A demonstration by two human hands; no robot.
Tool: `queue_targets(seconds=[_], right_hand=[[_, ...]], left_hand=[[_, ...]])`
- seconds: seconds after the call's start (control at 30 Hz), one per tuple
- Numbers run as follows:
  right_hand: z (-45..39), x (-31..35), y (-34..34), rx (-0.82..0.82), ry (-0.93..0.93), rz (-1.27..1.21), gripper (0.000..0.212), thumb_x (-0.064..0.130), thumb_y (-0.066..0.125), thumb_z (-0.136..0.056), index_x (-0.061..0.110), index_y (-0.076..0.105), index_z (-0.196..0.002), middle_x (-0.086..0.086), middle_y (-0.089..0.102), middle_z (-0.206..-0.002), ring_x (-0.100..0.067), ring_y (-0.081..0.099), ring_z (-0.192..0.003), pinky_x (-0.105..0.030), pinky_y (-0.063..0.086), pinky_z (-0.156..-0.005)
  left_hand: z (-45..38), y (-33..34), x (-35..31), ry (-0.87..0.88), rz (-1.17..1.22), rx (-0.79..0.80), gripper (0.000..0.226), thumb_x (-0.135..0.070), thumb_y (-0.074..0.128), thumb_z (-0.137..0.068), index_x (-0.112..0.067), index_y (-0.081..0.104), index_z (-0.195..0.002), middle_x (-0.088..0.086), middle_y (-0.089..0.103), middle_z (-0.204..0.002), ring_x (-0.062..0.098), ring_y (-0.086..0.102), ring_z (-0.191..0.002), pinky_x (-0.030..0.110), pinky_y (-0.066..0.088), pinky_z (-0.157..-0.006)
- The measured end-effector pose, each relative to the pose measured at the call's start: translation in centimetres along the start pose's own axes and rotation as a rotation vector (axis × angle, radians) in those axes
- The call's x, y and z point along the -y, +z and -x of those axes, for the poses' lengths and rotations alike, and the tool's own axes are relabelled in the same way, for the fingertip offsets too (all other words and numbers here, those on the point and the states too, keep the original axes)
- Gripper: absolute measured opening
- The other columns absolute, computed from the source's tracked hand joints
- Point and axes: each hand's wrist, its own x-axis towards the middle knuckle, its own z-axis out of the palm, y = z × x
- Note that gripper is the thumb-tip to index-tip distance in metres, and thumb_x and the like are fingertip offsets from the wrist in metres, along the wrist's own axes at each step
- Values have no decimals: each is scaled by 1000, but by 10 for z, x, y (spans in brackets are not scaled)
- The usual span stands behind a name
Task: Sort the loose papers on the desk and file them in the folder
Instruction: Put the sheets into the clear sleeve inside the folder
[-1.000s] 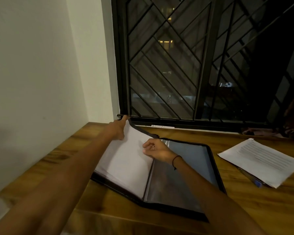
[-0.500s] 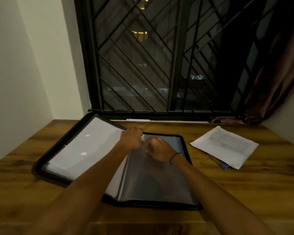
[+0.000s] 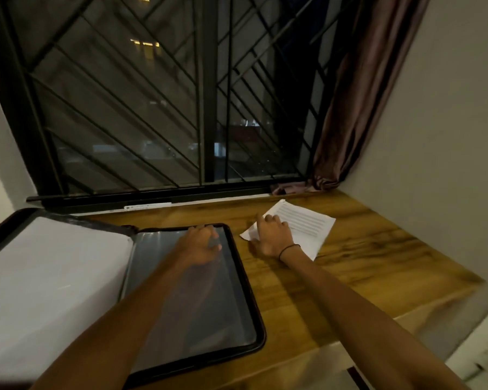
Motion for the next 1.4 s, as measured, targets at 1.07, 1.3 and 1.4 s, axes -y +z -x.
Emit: queue_targets(seconds=[1.07,1.3,1.4], right_hand=[[12,73,13,-423,-122,-465,37,56,43,-103,23,60,-102,1,63,-103,-17,58,-96,-33,51,-75],[-28,50,5,31,379,-1161,14,15,68,-97,7,70,-109,-13,72,-121,-24,69,-95,-38,61,-84],[-34,50,2,186,274,-1661,25,5,72,-94,6,70,-119,-13,73,-124,-27,73,-104,-39,60,-88]], left_hand=[[9,-33,31,-573,925,-31,39,-10,56,-103,-7,52,-141,16,59,-123,32,57,-103,44,53,-90],[24,-50,51,-523,818,-175,45,-34,44,-109,-12,46,-149,12,55,-142,23,51,-107,36,41,-91],[27,-53,62,-492,992,-166,45,-44,49,-106,-18,56,-141,6,66,-132,25,63,-114,42,51,-102]])
